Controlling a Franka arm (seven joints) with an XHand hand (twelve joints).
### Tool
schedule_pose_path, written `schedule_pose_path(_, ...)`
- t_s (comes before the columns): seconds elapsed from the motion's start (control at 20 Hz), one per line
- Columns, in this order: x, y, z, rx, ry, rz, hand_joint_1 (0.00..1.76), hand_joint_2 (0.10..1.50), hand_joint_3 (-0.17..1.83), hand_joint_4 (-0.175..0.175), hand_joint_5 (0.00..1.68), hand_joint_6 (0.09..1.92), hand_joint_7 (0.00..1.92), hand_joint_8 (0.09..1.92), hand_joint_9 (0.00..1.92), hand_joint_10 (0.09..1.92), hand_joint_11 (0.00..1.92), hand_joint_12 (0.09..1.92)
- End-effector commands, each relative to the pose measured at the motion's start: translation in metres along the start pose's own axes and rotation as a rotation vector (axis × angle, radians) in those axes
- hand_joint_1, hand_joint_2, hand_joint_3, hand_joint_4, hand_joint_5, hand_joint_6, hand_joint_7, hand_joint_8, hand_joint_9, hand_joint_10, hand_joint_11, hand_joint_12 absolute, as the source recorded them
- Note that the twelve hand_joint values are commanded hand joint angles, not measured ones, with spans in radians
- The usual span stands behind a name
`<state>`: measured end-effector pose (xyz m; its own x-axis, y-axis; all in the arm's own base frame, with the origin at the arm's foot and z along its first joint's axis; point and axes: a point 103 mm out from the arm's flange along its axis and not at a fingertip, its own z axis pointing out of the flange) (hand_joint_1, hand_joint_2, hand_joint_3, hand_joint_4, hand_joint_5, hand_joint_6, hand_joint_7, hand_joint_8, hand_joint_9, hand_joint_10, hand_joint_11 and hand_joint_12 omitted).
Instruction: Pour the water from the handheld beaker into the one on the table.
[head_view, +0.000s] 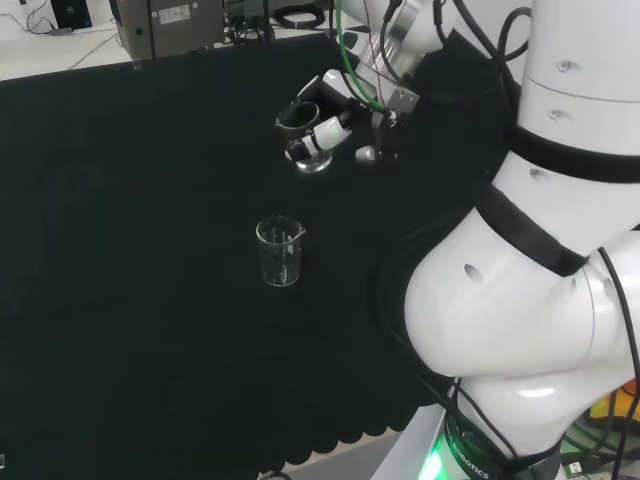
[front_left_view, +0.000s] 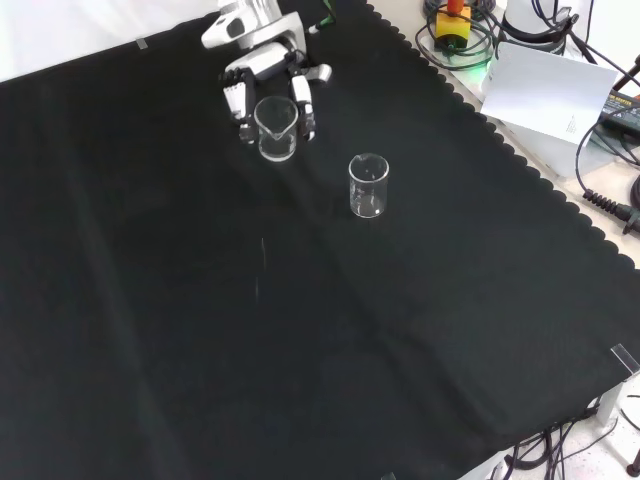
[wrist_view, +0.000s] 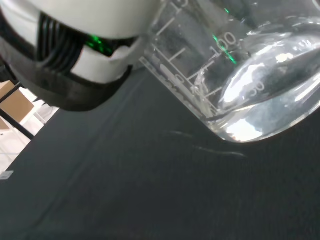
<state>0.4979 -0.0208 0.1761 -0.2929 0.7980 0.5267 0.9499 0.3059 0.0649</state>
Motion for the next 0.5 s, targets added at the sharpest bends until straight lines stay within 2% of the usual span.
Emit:
schedule_pose_path(0.05,0.026,-0.052,-0.019,0.083,-0.05,0.021,1.32,0.6,0.69,-0.175,1.36,0.49,1.42,0.44,1.81,0.09,1.48,0.52)
schedule_pose_path(0.5,0.056,-0.085,-0.011,0.242,-0.2,0.03,1.32,0.6,0.71,-0.175,1.34,0.55,1.4,0.51,1.81,0.09,1.48,0.53)
